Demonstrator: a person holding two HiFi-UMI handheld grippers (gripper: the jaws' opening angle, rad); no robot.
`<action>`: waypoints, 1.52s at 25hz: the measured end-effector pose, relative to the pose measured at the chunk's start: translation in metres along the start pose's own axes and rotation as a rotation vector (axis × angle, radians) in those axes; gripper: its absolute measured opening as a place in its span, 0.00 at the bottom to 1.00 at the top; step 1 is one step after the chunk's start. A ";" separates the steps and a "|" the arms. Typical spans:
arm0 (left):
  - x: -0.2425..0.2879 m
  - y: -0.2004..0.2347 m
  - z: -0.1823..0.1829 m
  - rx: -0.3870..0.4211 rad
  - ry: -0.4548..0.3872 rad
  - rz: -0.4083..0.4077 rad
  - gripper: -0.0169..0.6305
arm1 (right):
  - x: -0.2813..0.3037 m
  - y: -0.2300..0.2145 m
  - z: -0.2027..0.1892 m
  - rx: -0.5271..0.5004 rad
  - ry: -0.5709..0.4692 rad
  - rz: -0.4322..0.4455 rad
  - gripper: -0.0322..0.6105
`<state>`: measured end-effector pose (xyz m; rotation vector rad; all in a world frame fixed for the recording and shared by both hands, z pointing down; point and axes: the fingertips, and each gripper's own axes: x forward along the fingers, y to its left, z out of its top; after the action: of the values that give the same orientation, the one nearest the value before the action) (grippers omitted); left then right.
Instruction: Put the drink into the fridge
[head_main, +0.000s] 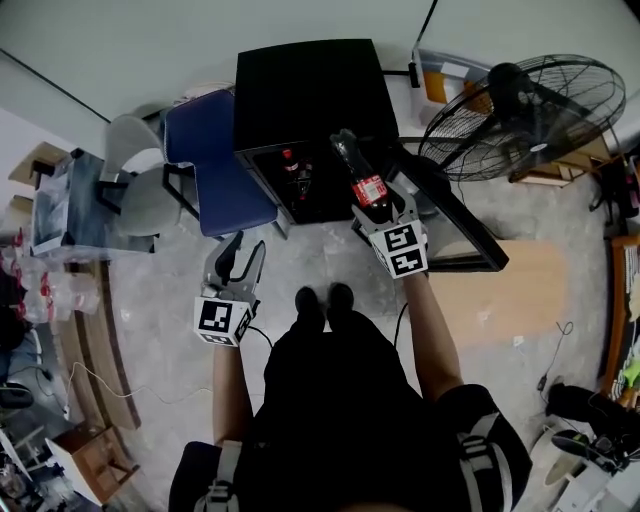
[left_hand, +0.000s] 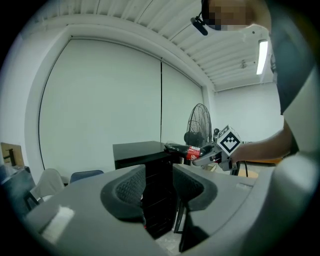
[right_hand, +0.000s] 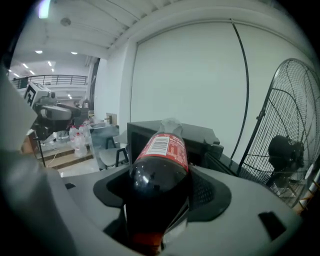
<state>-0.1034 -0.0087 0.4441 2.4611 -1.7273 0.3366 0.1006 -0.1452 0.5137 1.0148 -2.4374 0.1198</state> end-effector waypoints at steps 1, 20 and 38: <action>0.002 -0.004 0.000 -0.002 0.000 -0.002 0.29 | -0.002 0.000 -0.002 -0.002 -0.002 0.004 0.55; 0.008 0.001 -0.011 0.022 0.016 -0.169 0.29 | -0.012 0.039 -0.031 0.046 0.053 -0.070 0.55; 0.015 0.031 -0.069 0.066 0.064 -0.388 0.29 | 0.035 0.072 -0.061 0.094 0.068 -0.197 0.55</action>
<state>-0.1355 -0.0175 0.5139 2.7205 -1.1943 0.4279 0.0553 -0.0998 0.5910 1.2657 -2.2751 0.1994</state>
